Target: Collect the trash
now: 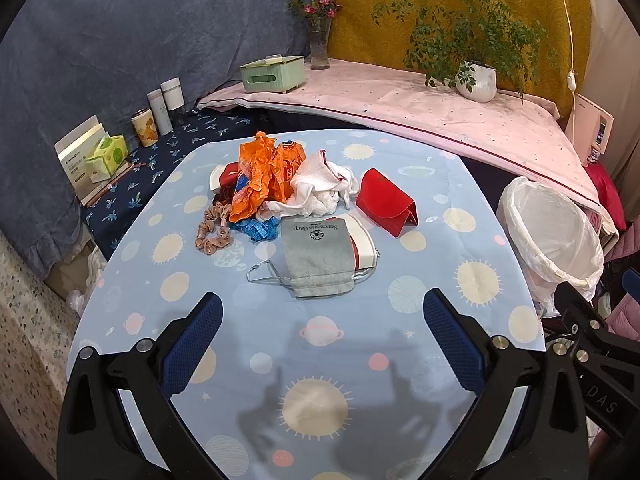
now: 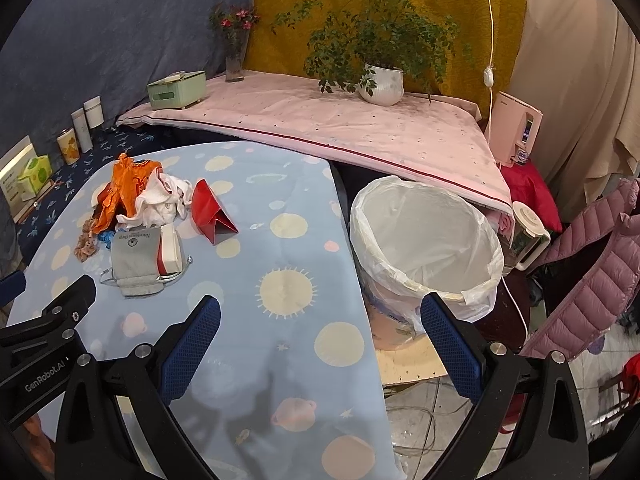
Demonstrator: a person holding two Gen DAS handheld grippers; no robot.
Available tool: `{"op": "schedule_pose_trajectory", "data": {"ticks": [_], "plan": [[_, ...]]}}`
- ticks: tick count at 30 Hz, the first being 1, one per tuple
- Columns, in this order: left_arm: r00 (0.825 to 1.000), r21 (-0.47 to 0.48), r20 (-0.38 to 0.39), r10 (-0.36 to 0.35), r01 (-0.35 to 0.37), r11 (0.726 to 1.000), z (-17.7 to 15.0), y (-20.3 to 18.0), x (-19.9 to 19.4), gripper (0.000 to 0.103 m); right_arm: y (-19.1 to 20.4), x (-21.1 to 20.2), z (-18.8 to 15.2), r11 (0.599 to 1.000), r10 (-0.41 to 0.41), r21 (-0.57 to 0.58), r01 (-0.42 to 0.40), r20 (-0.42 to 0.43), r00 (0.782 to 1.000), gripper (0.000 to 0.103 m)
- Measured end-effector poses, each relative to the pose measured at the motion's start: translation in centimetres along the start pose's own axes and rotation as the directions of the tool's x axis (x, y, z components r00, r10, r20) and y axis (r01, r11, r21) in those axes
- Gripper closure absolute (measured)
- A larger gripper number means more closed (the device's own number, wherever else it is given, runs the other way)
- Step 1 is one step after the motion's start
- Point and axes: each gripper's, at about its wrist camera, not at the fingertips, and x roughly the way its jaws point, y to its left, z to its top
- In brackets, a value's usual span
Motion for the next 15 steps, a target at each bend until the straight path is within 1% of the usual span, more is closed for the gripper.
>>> {"op": "schedule_pose_trajectory", "data": {"ticks": [15], "plan": [[1.0, 0.004, 0.001, 0.0, 0.0, 1.0, 0.0, -0.29, 0.01, 0.007, -0.62, 0.2, -0.11, 1.0, -0.015, 0.014, 0.015, 0.001, 1.0, 0.007]]}}
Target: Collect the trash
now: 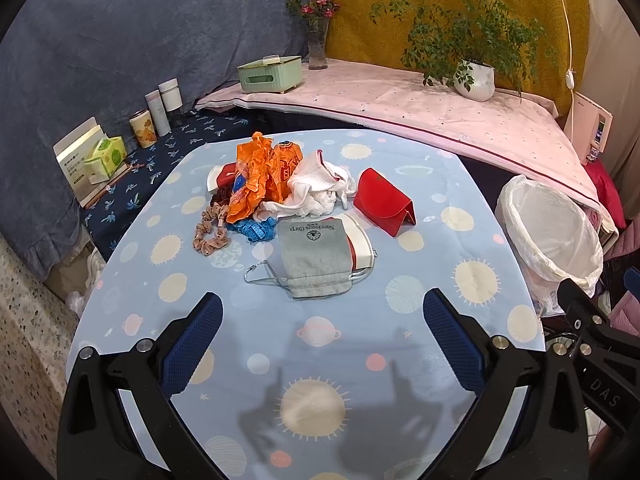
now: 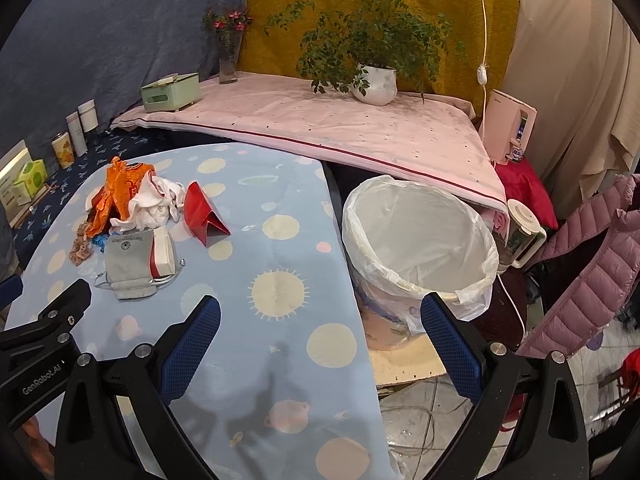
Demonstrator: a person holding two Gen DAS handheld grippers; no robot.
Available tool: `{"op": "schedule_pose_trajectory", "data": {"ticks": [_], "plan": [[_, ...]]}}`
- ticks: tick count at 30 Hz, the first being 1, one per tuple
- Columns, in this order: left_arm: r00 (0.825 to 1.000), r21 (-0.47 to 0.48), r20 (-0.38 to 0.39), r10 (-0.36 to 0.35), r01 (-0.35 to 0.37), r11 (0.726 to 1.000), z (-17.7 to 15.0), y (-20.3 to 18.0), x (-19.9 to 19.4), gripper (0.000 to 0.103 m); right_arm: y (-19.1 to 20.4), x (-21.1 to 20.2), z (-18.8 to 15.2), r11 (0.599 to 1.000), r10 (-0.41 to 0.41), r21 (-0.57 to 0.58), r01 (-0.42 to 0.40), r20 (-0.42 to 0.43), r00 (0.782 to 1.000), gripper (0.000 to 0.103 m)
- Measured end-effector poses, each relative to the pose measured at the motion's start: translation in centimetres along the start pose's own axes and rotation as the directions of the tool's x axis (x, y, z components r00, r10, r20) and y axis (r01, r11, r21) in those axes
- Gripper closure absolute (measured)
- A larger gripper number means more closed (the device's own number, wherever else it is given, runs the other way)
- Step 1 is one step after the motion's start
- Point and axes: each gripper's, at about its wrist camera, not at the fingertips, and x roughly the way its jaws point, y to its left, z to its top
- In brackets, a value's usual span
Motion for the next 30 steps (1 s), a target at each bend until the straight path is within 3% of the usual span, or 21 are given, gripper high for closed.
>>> {"op": "schedule_pose_trajectory", "data": {"ticks": [30], "plan": [[1.0, 0.022, 0.006, -0.002, 0.002, 1.0, 0.3, -1.8, 0.1, 0.007, -1.1, 0.6, -0.2, 0.999, -0.012, 0.031, 0.013, -0.012, 1.0, 0.007]]}}
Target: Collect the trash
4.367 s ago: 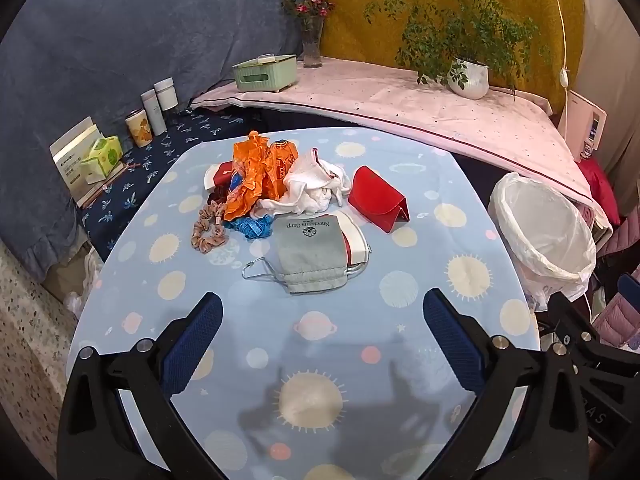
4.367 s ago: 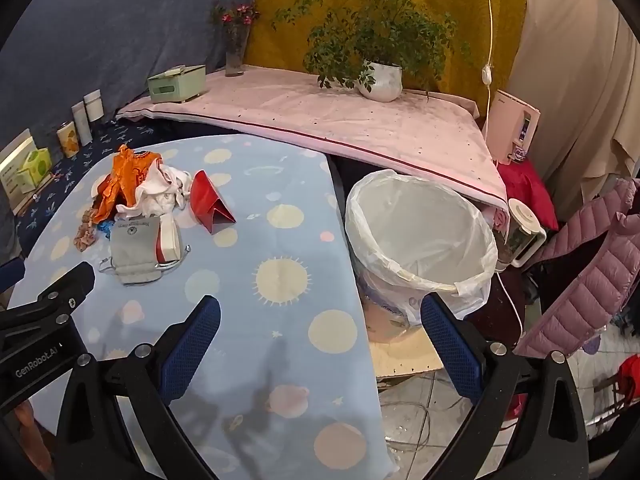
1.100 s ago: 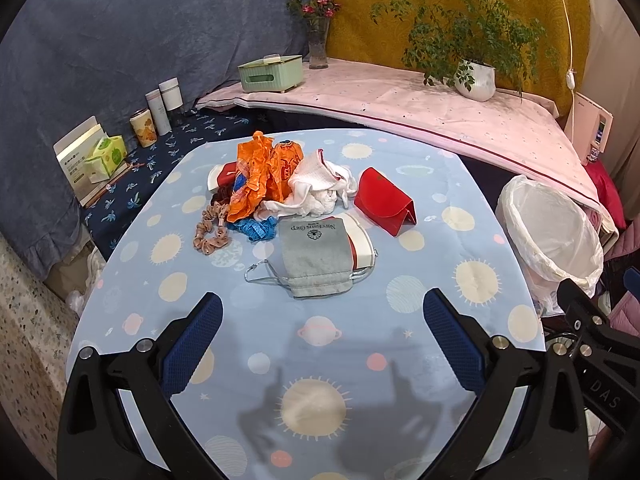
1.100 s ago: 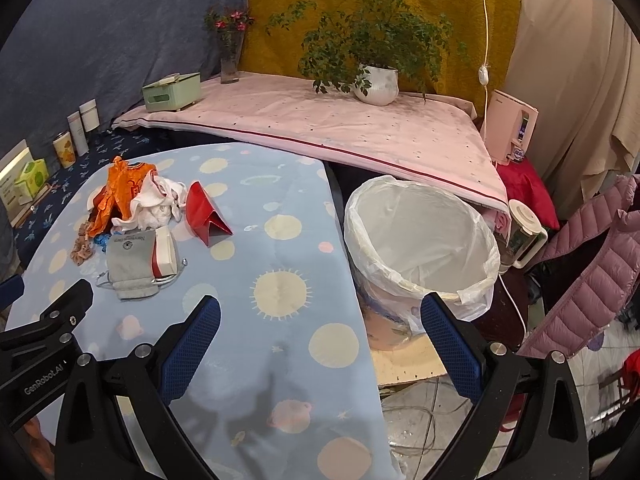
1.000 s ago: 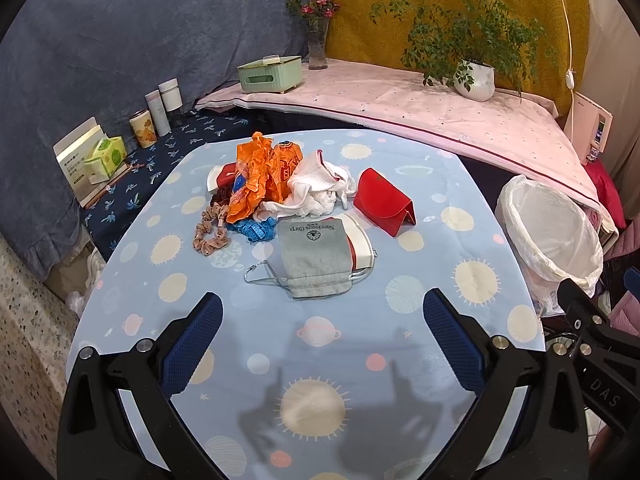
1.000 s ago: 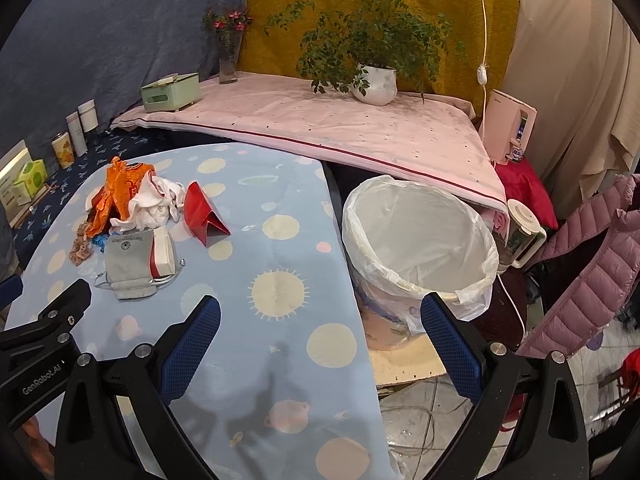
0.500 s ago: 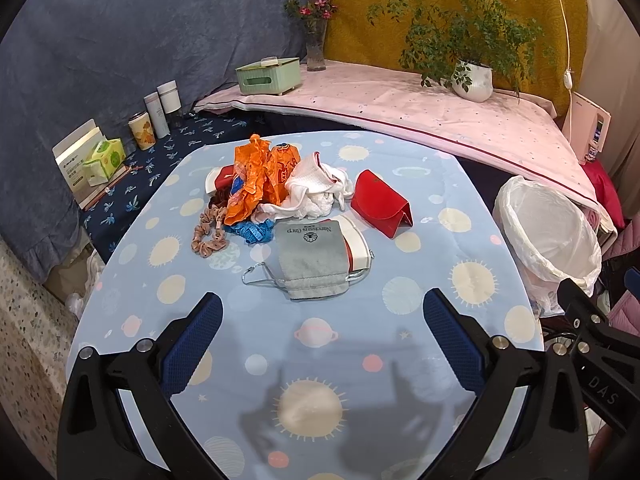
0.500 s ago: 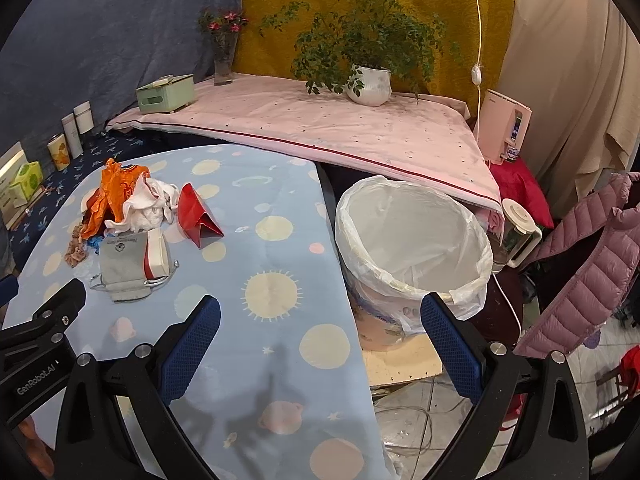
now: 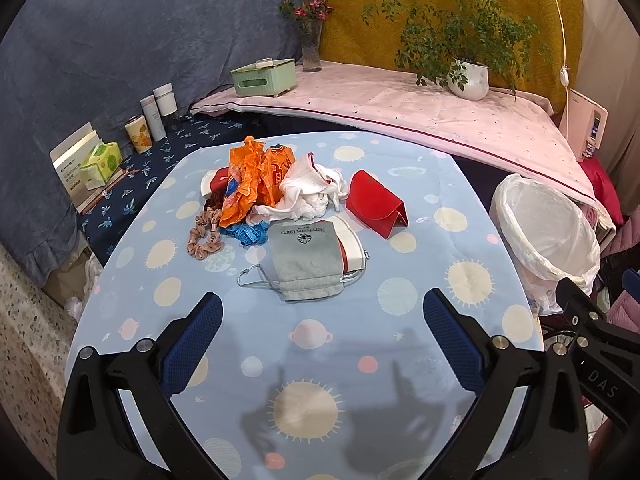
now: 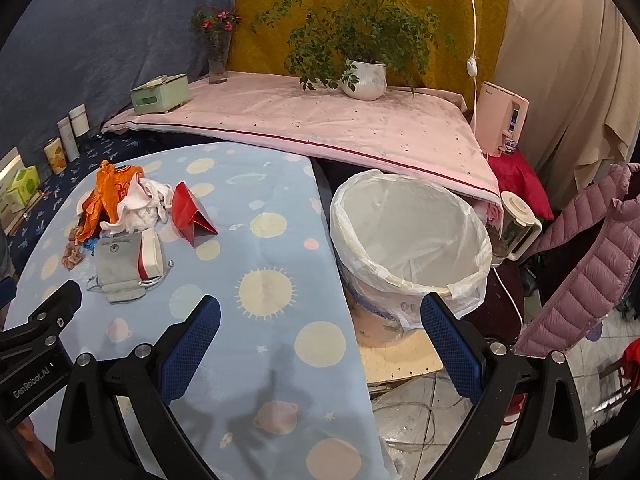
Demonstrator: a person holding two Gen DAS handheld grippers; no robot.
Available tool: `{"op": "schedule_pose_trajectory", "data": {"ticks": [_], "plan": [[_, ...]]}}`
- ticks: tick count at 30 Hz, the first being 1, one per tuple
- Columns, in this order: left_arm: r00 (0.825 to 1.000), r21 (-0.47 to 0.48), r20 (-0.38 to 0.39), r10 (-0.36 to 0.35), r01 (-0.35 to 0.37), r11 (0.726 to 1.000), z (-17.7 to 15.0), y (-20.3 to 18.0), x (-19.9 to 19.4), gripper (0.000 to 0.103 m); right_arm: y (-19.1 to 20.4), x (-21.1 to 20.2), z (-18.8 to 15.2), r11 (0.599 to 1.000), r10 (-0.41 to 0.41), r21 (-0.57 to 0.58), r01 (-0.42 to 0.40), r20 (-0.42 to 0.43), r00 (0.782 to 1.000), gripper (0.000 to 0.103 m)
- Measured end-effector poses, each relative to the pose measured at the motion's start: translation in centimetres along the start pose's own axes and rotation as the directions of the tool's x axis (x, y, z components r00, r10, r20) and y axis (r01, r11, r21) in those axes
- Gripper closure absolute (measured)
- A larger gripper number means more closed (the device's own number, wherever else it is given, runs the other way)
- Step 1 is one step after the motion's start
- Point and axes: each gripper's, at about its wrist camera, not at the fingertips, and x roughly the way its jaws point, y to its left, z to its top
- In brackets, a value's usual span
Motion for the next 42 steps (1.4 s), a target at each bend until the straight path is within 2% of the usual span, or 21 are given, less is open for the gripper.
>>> {"op": "schedule_pose_trajectory", "data": {"ticks": [16, 22, 28, 36, 42], "plan": [[1.0, -0.015, -0.014, -0.012, 0.011, 1.0, 0.2, 0.5, 1.6, 0.007, -0.1, 1.1, 0.9, 1.0, 0.01, 0.002, -0.01, -0.001, 1.0, 0.007], [0.999, -0.038, -0.031, 0.011, -0.012, 0.999, 0.5, 2.4, 3.5, 0.007, 1.1, 2.6, 1.8, 0.999, 0.055, 0.002, -0.055, -0.003, 0.999, 0.007], [0.998, -0.099, -0.053, 0.031, -0.036, 0.994, 0.9, 5.4, 6.4, 0.007, 3.5, 4.5, 2.8, 0.997, 0.076, -0.032, -0.077, -0.005, 0.997, 0.007], [0.991, -0.18, -0.124, -0.051, 0.028, 0.983, 0.5, 8.6, 11.1, 0.007, 7.1, 7.3, 4.2, 0.991, 0.109, -0.08, -0.109, -0.007, 0.994, 0.007], [0.983, -0.176, -0.138, -0.12, 0.095, 0.98, 0.5, 7.8, 13.1, 0.007, 9.1, 9.3, 4.7, 0.99, 0.119, -0.079, -0.121, -0.027, 0.993, 0.007]]}}
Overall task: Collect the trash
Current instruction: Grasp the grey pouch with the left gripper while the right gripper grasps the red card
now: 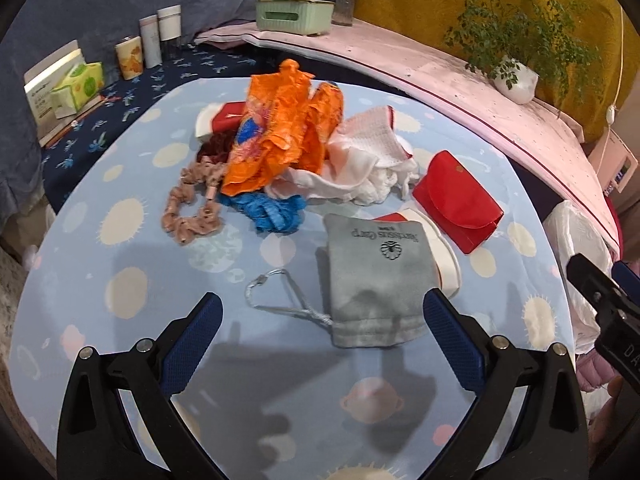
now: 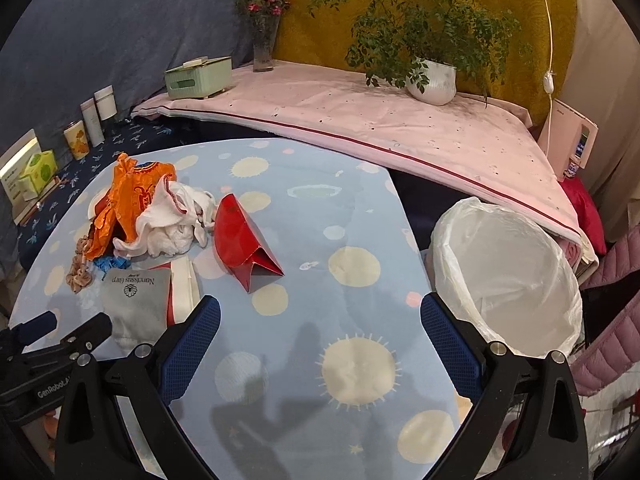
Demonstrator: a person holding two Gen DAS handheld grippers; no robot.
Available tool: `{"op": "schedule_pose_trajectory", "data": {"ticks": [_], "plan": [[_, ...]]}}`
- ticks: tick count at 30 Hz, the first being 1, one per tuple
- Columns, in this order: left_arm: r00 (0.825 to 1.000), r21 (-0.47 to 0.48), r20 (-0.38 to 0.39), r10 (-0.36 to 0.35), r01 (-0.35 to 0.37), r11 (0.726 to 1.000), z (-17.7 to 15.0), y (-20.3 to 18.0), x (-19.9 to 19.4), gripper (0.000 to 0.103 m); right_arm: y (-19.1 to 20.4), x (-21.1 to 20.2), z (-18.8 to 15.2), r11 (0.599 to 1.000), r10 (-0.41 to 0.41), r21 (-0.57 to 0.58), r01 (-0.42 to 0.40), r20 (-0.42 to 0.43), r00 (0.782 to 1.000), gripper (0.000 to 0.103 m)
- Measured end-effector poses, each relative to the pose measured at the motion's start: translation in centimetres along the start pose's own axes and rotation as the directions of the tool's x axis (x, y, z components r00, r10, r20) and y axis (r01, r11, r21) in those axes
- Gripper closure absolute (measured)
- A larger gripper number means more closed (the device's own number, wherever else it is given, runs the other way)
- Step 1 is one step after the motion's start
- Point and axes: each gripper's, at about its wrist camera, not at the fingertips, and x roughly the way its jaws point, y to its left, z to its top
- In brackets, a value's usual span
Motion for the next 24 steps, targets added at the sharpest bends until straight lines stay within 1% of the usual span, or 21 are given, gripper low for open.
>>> {"op": "schedule_pose_trajectory", "data": {"ticks": [3, 4, 5, 6, 8, 9, 10, 11, 12, 13, 14, 16, 17, 19, 20, 22, 23, 24], "plan": [[0.999, 0.008, -0.023, -0.023, 0.023, 1.0, 0.2, -0.5, 1.5, 0.008, 0.5, 0.7, 0.3, 1.0, 0.001, 0.0, -0.001, -0.002, 1.0, 0.007], [0.999, 0.004, -0.03, -0.038, 0.038, 0.999, 0.3, -0.6, 1.9, 0.011, 0.6, 0.9, 0.4, 1.0, 0.0, -0.003, 0.0, 0.0, 1.0, 0.007], [0.998, 0.0, -0.037, -0.05, 0.05, 0.999, 0.4, -0.6, 2.3, 0.018, 0.8, 1.3, 0.5, 1.0, 0.0, -0.006, 0.0, 0.0, 1.0, 0.007], [0.997, -0.002, -0.045, -0.062, 0.062, 0.998, 0.5, -0.6, 2.5, 0.022, 0.9, 1.6, 0.7, 1.0, -0.001, -0.008, 0.001, -0.002, 1.0, 0.007], [0.994, -0.008, -0.064, -0.093, 0.093, 0.996, 0.6, -0.6, 3.0, 0.035, 1.2, 2.3, 1.0, 1.0, 0.01, -0.008, -0.01, -0.007, 1.0, 0.007], [0.992, -0.012, -0.07, -0.108, 0.108, 0.994, 0.6, -0.5, 3.1, 0.039, 1.3, 2.7, 1.2, 1.0, 0.02, -0.007, -0.02, -0.01, 1.0, 0.007], [0.99, -0.013, -0.073, -0.117, 0.117, 0.993, 0.7, -0.5, 3.2, 0.048, 1.4, 3.0, 1.3, 0.999, 0.035, -0.003, -0.035, -0.01, 0.999, 0.007], [0.989, -0.01, -0.077, -0.125, 0.125, 0.992, 0.7, -0.5, 3.2, 0.059, 1.6, 3.5, 1.5, 0.999, 0.047, -0.001, -0.047, -0.01, 0.999, 0.007], [0.988, -0.005, -0.081, -0.133, 0.133, 0.991, 0.8, -0.5, 3.3, 0.065, 1.8, 4.0, 1.8, 0.998, 0.055, -0.003, -0.055, -0.014, 0.998, 0.009], [0.987, 0.002, -0.086, -0.139, 0.14, 0.99, 0.8, -0.5, 3.4, 0.073, 2.0, 4.5, 2.1, 0.998, 0.063, -0.007, -0.063, -0.02, 0.998, 0.013], [0.986, 0.007, -0.088, -0.142, 0.143, 0.99, 0.9, -0.5, 3.3, 0.076, 2.3, 5.2, 2.3, 0.998, 0.067, -0.012, -0.068, -0.03, 0.997, 0.015], [0.985, 0.012, -0.087, -0.151, 0.153, 0.988, 1.1, -0.3, 3.2, 0.088, 2.9, 6.4, 2.7, 0.997, 0.075, -0.019, -0.076, -0.046, 0.996, 0.024], [0.984, 0.01, -0.086, -0.157, 0.159, 0.987, 1.3, -0.3, 3.0, 0.09, 3.1, 7.0, 2.9, 0.996, 0.084, -0.02, -0.085, -0.052, 0.995, 0.027], [0.982, 0.008, -0.08, -0.169, 0.171, 0.985, 1.6, 0.0, 2.7, 0.096, 3.7, 8.1, 3.1, 0.995, 0.097, -0.024, -0.099, -0.071, 0.993, 0.038], [0.982, 0.009, -0.075, -0.172, 0.173, 0.985, 1.7, 0.1, 2.5, 0.097, 3.9, 8.6, 3.0, 0.994, 0.101, -0.027, -0.103, -0.078, 0.992, 0.041], [0.984, 0.017, -0.06, -0.169, 0.171, 0.985, 2.0, 0.2, 2.3, 0.098, 4.3, 9.5, 2.9, 0.993, 0.109, -0.042, -0.113, -0.093, 0.99, 0.053], [0.985, 0.02, -0.054, -0.166, 0.168, 0.986, 2.2, 0.3, 2.1, 0.099, 4.7, 10.0, 2.8, 0.992, 0.108, -0.052, -0.114, -0.106, 0.988, 0.057], [0.985, 0.02, -0.05, -0.167, 0.168, 0.986, 2.3, 0.4, 2.0, 0.1, 4.9, 10.4, 2.7, 0.991, 0.11, -0.059, -0.118, -0.117, 0.987, 0.068]]}}
